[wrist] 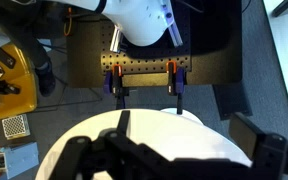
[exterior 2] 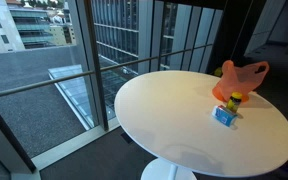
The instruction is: Take the white and orange bottle out of the plastic bag and put it on the table
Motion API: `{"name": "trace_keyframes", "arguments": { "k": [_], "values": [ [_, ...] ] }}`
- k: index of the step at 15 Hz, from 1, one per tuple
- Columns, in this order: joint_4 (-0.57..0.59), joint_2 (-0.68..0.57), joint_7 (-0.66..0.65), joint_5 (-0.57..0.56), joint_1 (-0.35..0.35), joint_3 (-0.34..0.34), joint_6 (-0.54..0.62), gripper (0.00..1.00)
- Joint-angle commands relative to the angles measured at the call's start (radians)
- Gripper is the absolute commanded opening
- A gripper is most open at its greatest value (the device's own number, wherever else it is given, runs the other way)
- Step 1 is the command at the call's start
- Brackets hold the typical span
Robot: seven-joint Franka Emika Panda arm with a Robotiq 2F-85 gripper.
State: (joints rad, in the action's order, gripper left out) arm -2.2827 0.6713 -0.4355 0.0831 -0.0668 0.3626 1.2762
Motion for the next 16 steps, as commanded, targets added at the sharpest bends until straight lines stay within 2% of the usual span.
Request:
{"name": "trace_keyframes", "arguments": {
  "k": [1,10,16],
  "values": [
    [0.001,-0.004,-0.007,-0.005,-0.014,-0.01,-0.001,1.0],
    [0.029,-0.03,-0.025,-0.019,0.003,-0.008,0.012,1.0],
    [0.1,-0.111,-0.061,-0.051,0.046,-0.032,0.103,1.0]
  ]
}}
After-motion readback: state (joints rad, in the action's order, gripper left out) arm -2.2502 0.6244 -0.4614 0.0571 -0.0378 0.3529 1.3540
